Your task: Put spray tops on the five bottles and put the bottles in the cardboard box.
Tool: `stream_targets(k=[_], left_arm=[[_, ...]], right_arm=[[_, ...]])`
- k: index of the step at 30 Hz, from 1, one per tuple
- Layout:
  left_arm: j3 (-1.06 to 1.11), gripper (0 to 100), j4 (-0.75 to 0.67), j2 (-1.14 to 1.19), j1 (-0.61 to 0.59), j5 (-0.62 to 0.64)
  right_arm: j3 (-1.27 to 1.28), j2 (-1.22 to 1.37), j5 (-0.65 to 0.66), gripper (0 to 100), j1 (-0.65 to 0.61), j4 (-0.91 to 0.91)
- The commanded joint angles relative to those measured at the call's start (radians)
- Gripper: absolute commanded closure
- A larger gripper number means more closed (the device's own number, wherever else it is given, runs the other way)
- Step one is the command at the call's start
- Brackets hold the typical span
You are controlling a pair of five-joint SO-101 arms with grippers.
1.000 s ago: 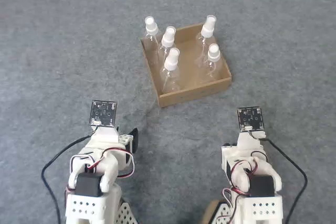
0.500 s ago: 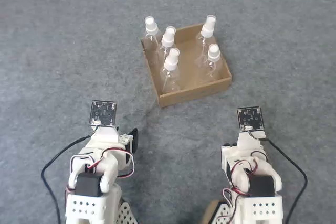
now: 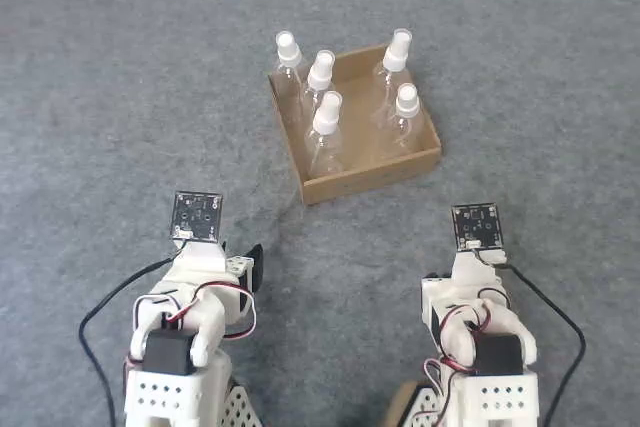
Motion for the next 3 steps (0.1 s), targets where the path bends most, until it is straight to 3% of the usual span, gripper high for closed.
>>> stream_targets(k=[1, 3], left_arm=[[-0.01, 83, 0.008, -0.014, 0.0, 0.0], [-0.01, 83, 0.008, -0.014, 0.0, 0.0]], right_arm=[[0.021, 0.004, -0.006, 99.1, 0.012, 0.004], [0.021, 0.004, -0.006, 99.1, 0.012, 0.004]])
